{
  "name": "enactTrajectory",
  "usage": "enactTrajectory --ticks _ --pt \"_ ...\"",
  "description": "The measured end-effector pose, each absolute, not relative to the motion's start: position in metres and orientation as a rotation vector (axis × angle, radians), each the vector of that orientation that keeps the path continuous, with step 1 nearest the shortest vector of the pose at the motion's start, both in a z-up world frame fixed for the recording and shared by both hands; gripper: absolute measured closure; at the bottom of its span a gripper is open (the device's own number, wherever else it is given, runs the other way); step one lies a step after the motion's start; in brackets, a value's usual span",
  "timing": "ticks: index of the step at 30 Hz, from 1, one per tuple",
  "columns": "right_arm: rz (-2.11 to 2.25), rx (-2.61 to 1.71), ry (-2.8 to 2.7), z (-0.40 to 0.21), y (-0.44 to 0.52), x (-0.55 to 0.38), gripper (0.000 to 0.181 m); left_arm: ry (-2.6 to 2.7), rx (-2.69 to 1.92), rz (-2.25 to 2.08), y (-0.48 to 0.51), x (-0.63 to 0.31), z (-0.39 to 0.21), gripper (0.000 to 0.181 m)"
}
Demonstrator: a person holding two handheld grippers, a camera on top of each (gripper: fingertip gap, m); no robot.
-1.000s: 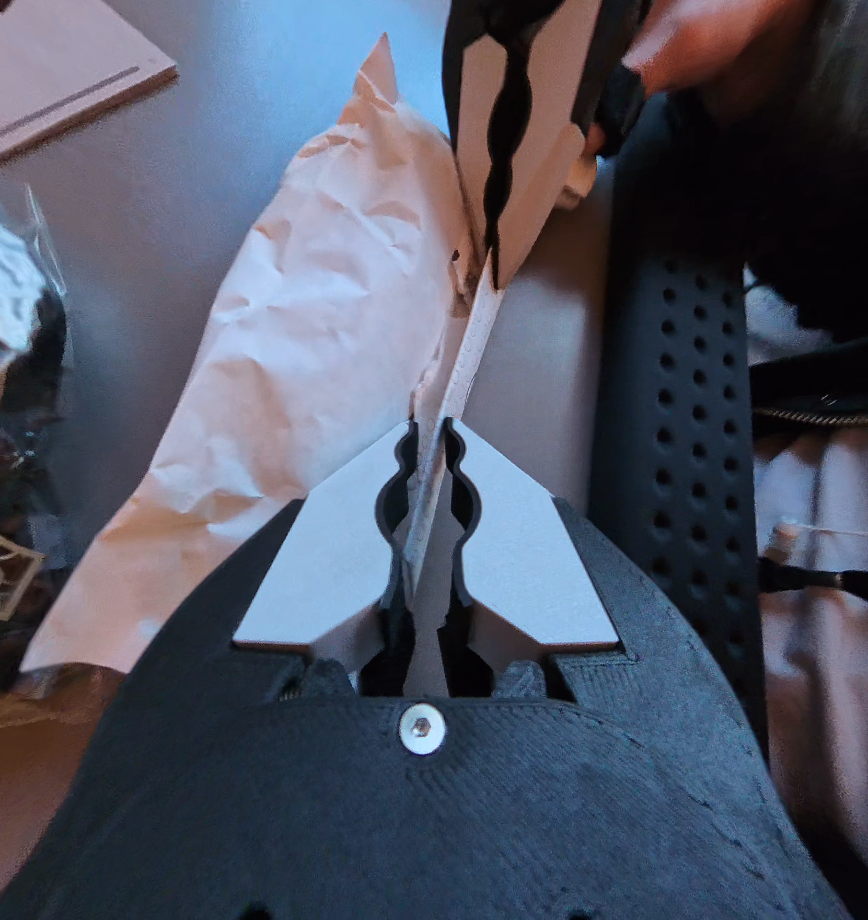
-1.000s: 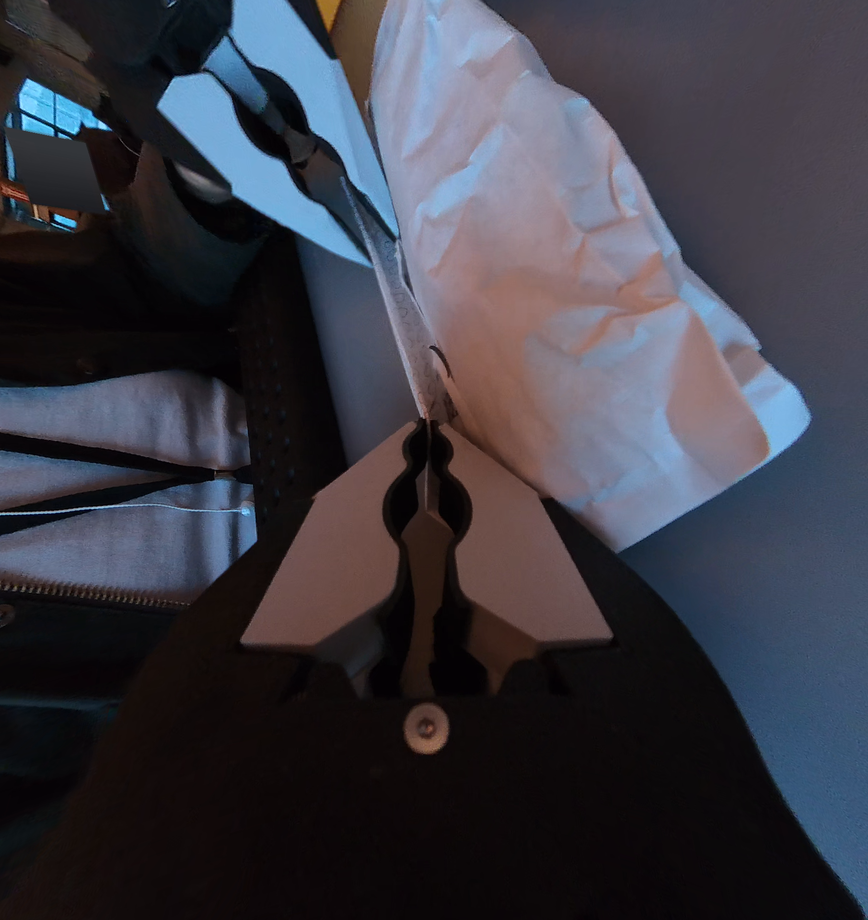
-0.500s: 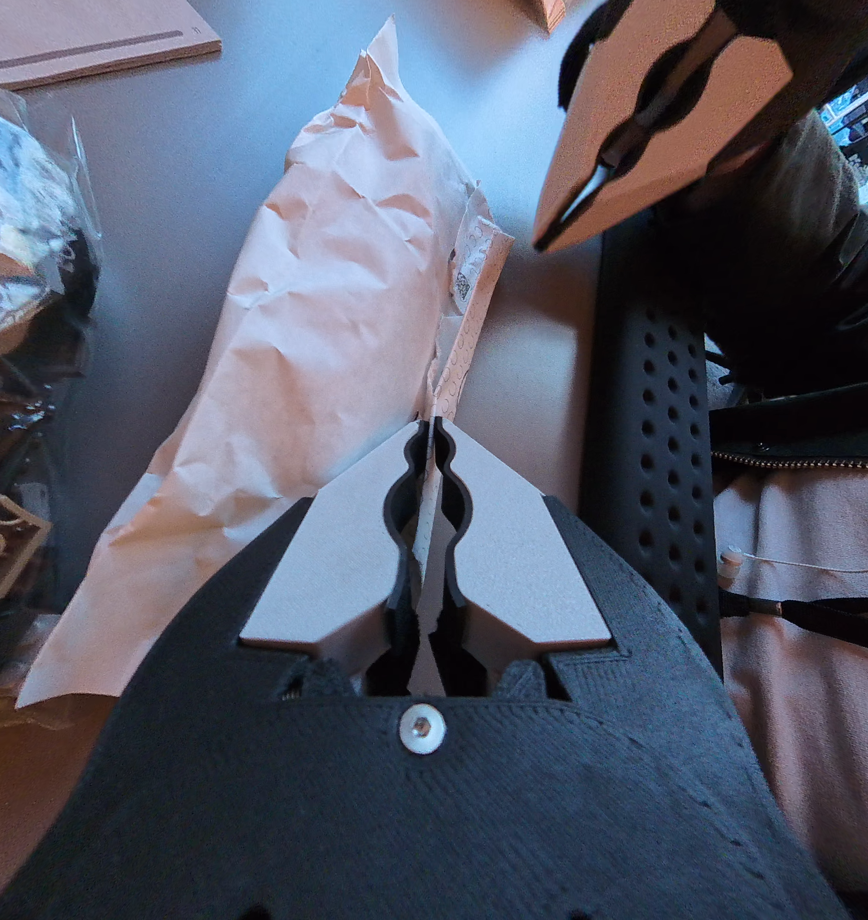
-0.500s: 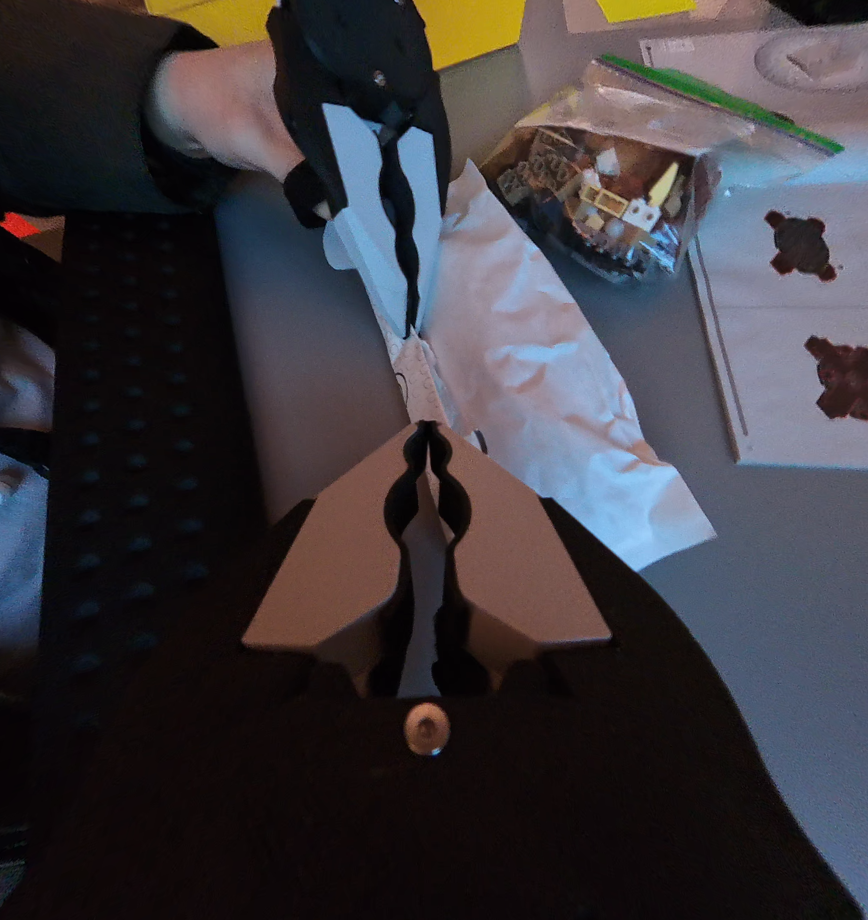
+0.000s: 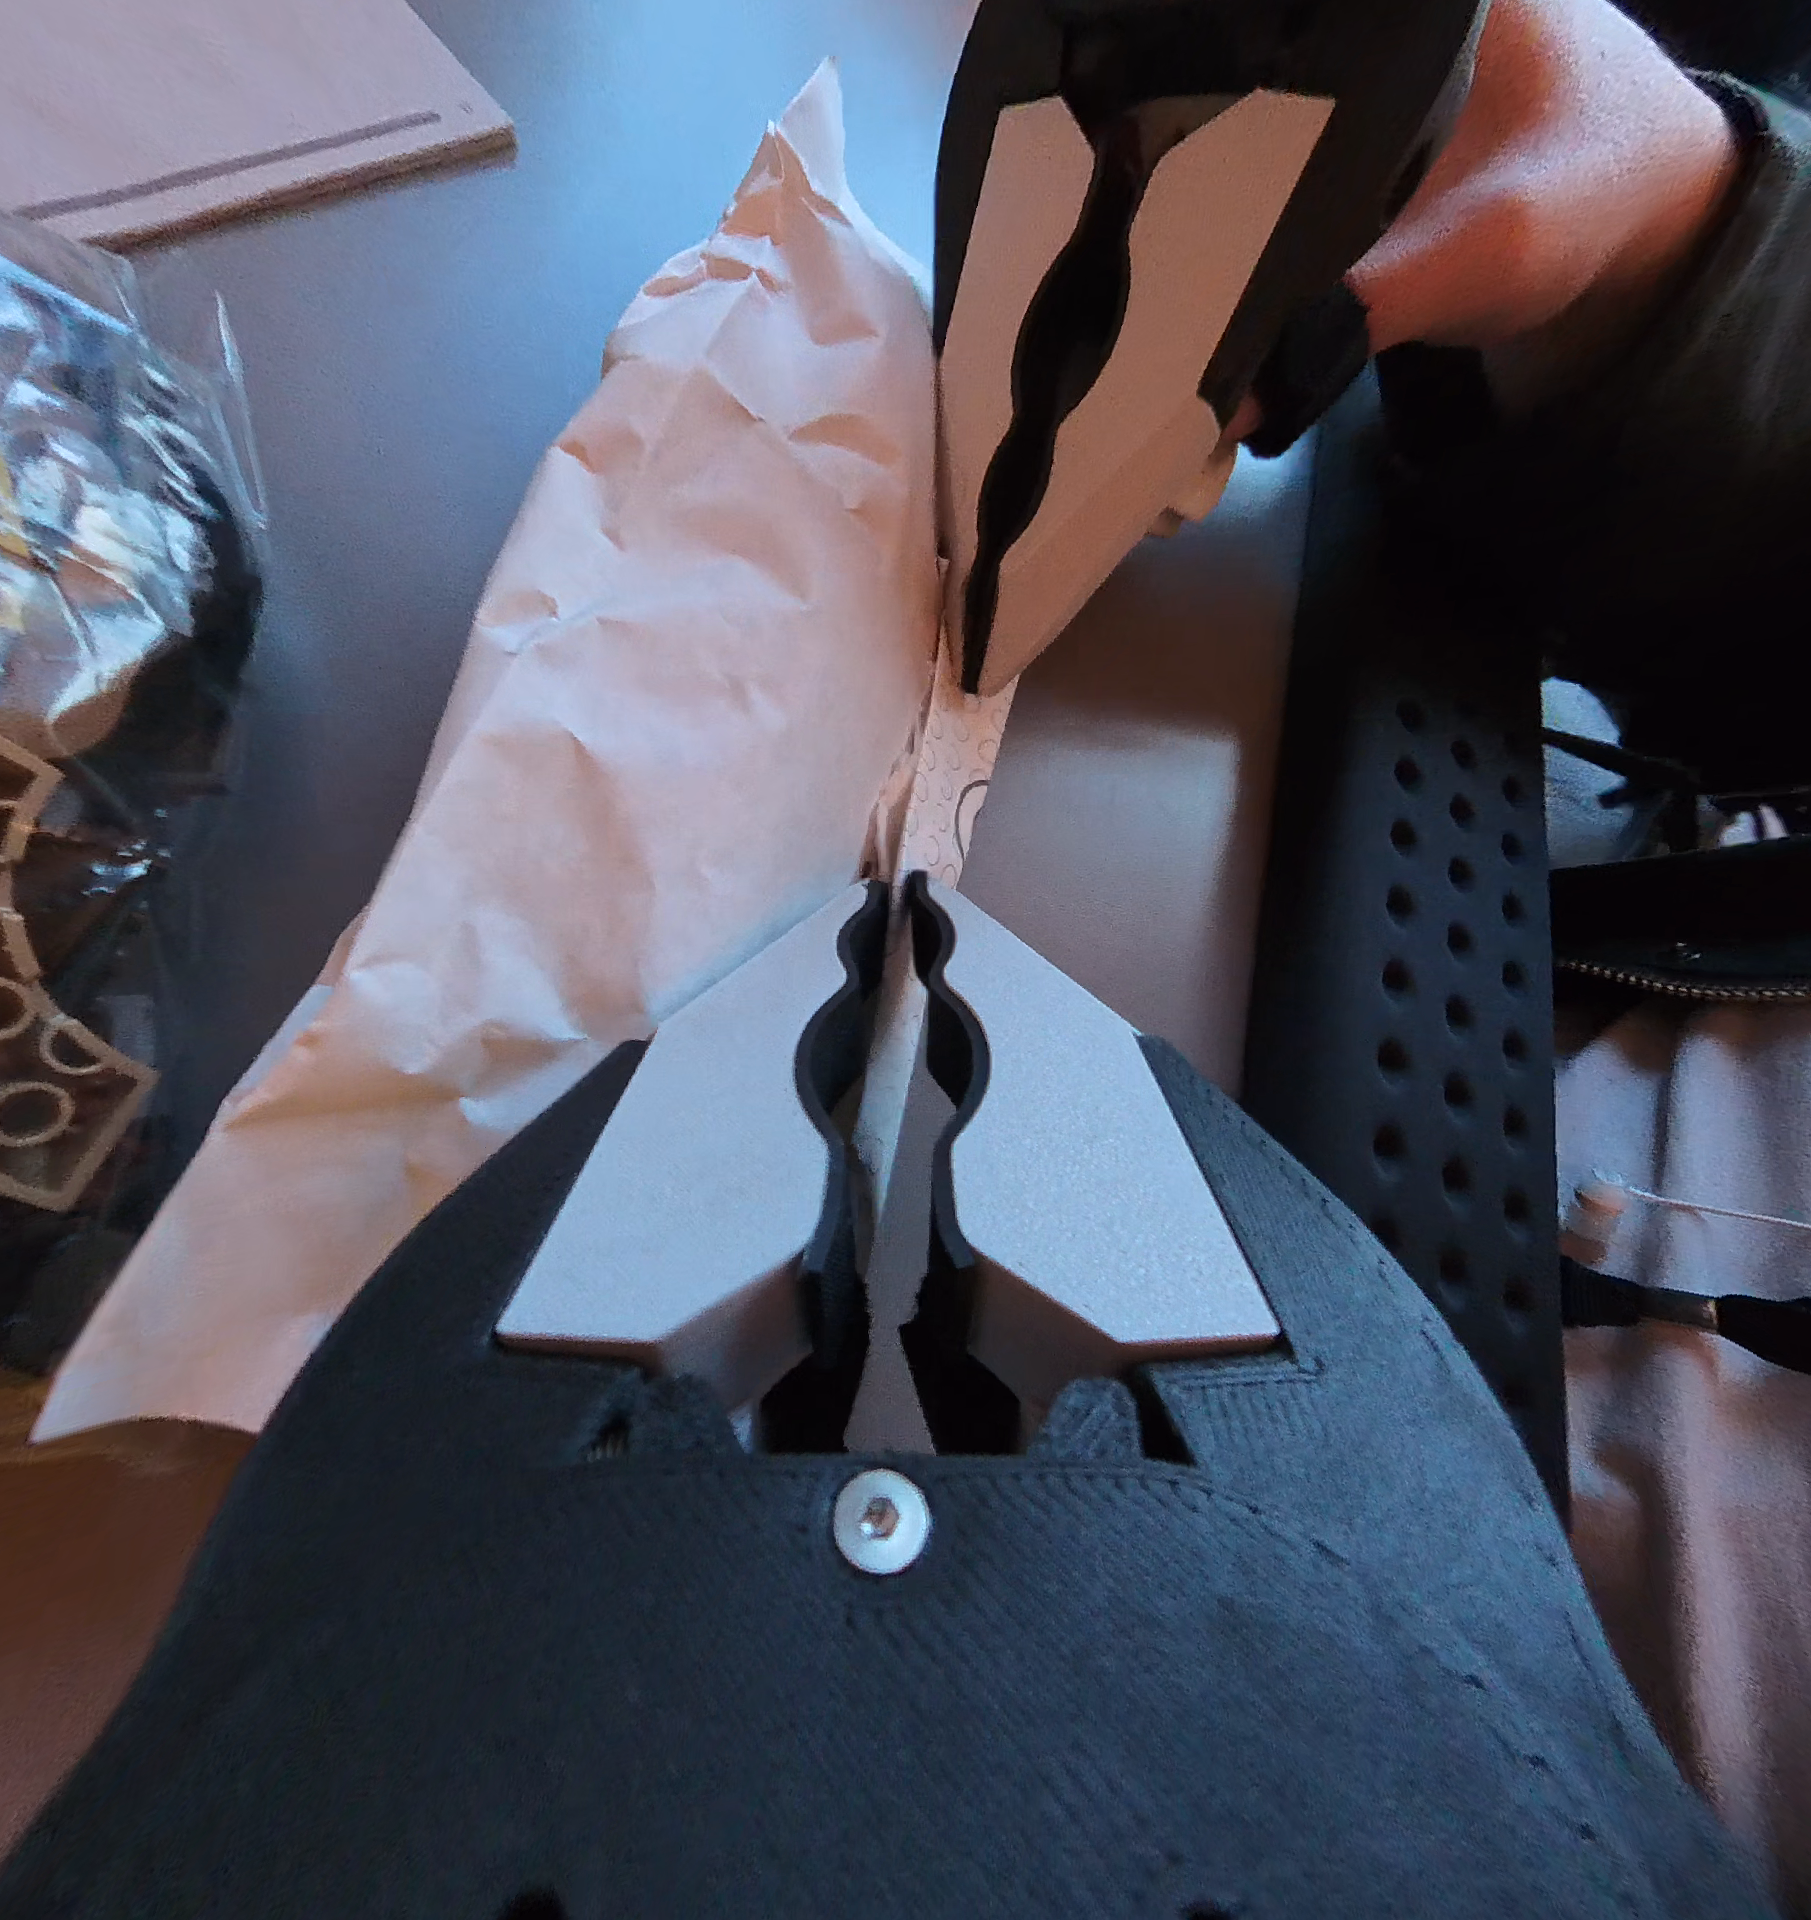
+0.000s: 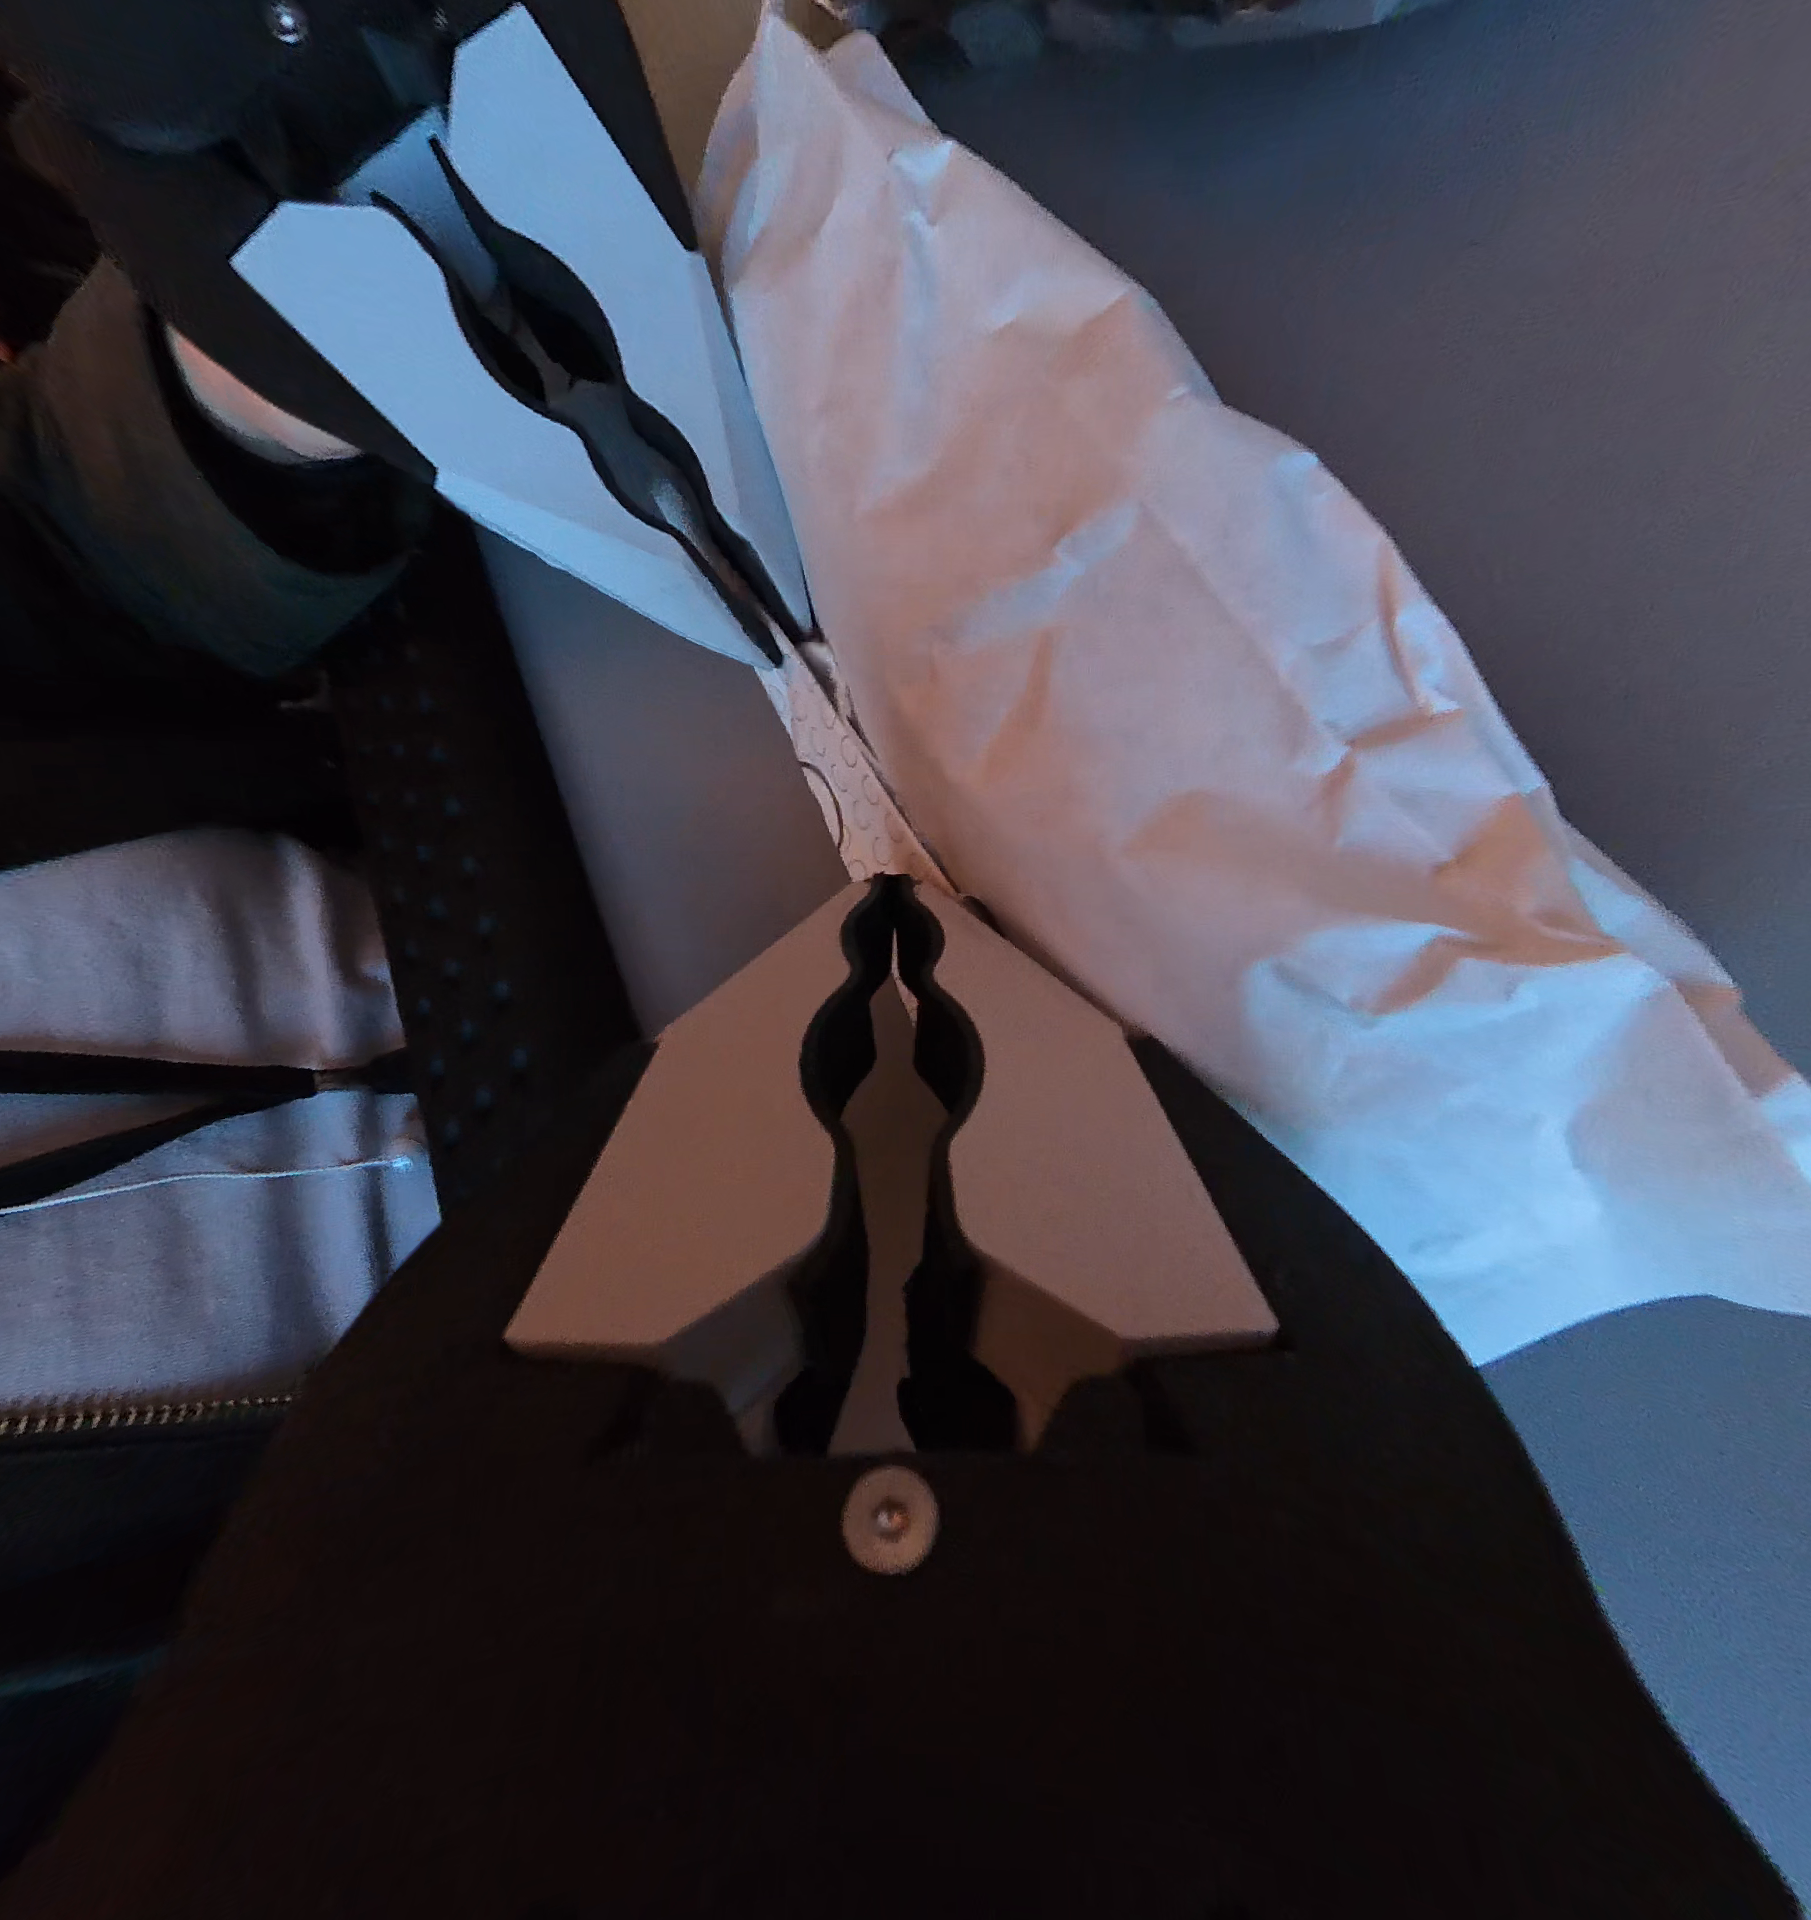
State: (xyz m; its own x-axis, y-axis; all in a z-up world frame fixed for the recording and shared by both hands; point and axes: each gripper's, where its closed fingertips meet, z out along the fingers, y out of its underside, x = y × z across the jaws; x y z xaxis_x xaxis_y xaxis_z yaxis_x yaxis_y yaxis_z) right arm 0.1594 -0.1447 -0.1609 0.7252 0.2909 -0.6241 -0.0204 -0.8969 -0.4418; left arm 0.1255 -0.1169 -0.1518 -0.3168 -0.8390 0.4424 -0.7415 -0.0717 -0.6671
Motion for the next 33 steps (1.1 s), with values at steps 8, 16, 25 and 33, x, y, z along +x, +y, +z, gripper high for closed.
enactTrajectory --ticks 8,16,25,33 --pt "1.000 -2.500 -0.225 -0.162 -0.144 0.159 0.181 2.066 -1.623 -1.329 -0.148 0.128 -0.120 0.181" --pt "0.983 -2.472 -0.254 -0.162 -0.144 0.160 0.181 2.026 -1.805 -1.166 -0.130 0.136 -0.156 0.181" --pt "1.104 -2.376 -0.222 -0.141 -0.141 0.152 0.181 1.995 -1.897 -1.312 -0.127 0.136 -0.158 0.181" --pt "1.257 -2.613 0.031 -0.163 -0.148 0.146 0.181 1.988 -1.915 -1.336 -0.127 0.136 -0.158 0.181"
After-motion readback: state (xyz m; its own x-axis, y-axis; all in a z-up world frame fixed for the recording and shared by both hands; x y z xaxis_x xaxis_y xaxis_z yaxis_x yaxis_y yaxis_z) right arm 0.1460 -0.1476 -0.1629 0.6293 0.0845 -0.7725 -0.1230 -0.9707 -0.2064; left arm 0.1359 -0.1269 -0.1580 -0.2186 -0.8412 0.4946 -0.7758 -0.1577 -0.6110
